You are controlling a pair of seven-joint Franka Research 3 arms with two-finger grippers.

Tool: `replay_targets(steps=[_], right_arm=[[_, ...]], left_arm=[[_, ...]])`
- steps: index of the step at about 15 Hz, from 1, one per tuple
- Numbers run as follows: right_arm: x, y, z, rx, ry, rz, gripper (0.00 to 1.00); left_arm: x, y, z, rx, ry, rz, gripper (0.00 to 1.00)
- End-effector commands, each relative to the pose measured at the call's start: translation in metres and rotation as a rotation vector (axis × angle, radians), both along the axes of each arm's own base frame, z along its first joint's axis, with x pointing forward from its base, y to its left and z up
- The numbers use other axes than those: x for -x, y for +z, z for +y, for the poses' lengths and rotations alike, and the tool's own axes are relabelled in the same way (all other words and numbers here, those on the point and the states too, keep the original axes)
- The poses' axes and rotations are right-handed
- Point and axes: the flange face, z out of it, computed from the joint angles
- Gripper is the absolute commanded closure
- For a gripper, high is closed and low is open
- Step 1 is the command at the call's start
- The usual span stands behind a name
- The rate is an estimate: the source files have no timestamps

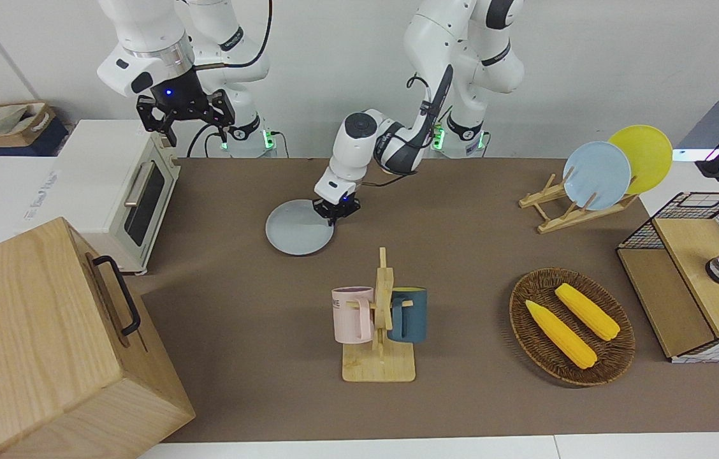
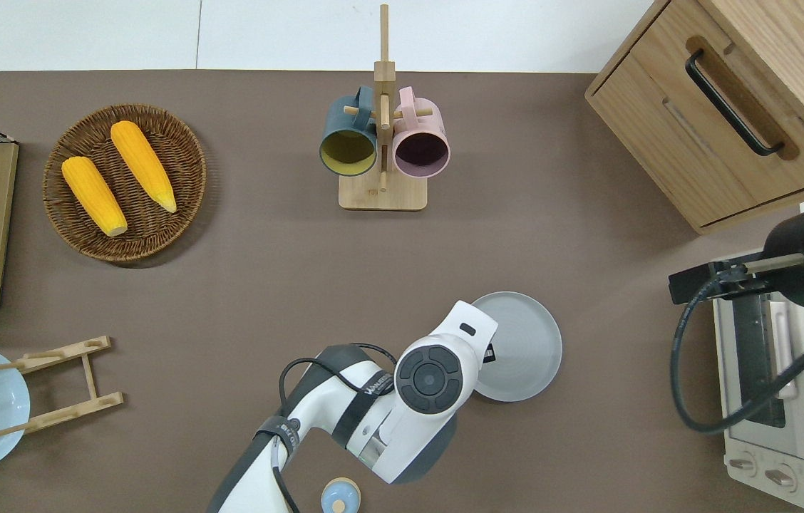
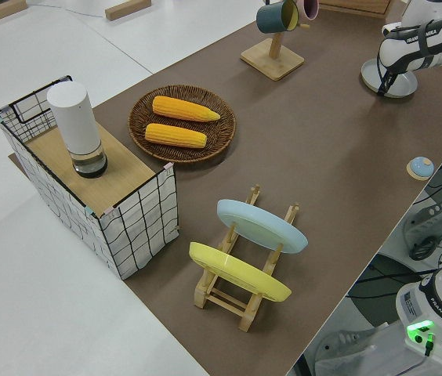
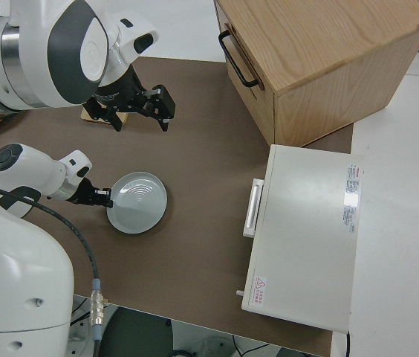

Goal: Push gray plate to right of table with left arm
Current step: 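Push the gray plate with the left gripper toward the toaster oven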

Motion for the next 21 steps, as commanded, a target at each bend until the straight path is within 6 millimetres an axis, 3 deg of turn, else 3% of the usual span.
replay_targets(steps=[1,5,6,7,8,9,12,16,21], right_arm=[[0.004,0.003,-0.002,-0.007,-0.002,0.006,0.017],[0.003,0.003,-0.003,-0.007,-0.003,0.004,0.017],[0.004,0.003,-0.002,-0.007,-0.002,0.006,0.017],[0.004,0.003,-0.002,-0.007,-0.003,0.004,0.017],[0.003,0.003,-0.003,-0.007,-0.003,0.006,0.017],[0.004,0.003,-0.002,-0.007,-0.002,0.006,0.017],[0.004,0.003,-0.002,-0.008,-0.002,0.005,0.017],[0.004,0.003,-0.002,-0.007,-0.002,0.004,0.017],[0.003,0.003,-0.003,-0.007,-0.005,0.004,0.017]], left_arm=[[0.007,-0.035,-0.035,-0.020,0.006,0.014,1.00],[0.017,-0.036,-0.044,-0.019,-0.013,0.016,1.00],[0.017,-0.036,-0.044,-0.019,-0.014,0.016,0.89],[0.015,-0.034,-0.043,-0.019,-0.019,0.010,0.50],[0.013,-0.032,-0.041,-0.019,-0.020,0.004,0.18],[0.009,-0.030,-0.039,-0.024,-0.027,-0.010,0.13],[0.000,-0.019,-0.031,-0.031,-0.030,-0.035,0.02],[-0.021,0.006,-0.008,-0.036,-0.019,-0.044,0.02],[-0.051,0.028,0.038,-0.045,-0.077,0.008,0.02]])
